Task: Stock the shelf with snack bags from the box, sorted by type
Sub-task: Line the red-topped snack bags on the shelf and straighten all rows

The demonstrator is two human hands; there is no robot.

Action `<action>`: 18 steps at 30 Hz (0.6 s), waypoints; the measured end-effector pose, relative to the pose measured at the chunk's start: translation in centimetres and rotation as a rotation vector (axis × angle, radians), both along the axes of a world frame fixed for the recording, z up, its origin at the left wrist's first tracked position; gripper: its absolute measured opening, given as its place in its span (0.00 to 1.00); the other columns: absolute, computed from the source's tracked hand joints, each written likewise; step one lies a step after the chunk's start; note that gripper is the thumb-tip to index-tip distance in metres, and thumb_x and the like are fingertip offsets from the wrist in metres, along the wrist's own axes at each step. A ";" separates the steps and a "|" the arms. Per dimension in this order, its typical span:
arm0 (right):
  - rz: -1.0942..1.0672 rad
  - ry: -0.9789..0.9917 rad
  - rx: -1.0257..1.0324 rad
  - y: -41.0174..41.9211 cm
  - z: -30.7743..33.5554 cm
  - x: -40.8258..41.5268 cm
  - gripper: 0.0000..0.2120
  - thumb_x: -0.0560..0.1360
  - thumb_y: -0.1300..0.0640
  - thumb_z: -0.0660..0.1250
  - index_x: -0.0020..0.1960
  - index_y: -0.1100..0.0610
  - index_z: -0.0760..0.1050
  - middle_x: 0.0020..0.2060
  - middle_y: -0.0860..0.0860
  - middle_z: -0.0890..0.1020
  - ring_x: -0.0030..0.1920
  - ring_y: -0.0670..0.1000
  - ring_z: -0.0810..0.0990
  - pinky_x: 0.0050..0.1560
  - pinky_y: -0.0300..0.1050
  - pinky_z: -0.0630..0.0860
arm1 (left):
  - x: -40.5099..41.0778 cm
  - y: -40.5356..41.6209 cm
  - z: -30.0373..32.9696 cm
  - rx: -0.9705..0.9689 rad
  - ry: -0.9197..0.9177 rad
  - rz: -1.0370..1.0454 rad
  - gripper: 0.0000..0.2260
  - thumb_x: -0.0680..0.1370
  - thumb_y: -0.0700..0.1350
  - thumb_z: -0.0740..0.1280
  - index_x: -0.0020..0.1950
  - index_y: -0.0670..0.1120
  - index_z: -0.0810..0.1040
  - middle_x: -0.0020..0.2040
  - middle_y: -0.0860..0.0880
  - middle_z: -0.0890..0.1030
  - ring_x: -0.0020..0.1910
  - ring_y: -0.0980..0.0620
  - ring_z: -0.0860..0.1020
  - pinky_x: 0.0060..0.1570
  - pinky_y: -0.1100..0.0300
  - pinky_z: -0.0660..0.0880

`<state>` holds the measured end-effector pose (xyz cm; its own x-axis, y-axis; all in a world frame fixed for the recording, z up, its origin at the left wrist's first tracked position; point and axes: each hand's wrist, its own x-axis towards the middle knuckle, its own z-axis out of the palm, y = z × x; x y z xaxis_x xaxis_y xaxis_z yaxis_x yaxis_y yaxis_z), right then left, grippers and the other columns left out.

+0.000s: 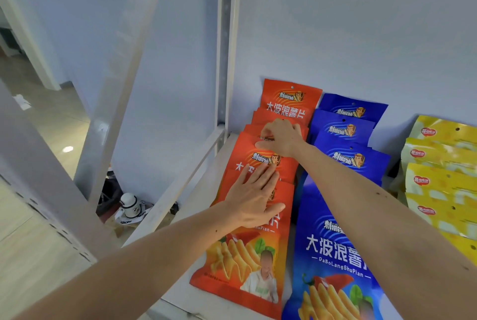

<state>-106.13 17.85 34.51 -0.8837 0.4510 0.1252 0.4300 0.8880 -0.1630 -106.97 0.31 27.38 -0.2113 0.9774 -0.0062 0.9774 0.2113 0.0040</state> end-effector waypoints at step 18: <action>0.139 -0.344 -0.294 -4.0 -0.4 2.7 0.15 0.69 0.46 0.76 0.50 0.53 0.83 0.56 0.49 0.82 0.59 0.51 0.78 0.62 0.46 0.73 | 1.7 -5.2 -1.0 -0.144 0.078 -0.190 0.38 0.77 0.70 0.42 0.78 0.48 0.34 0.77 0.50 0.33 0.75 0.52 0.29 0.75 0.45 0.38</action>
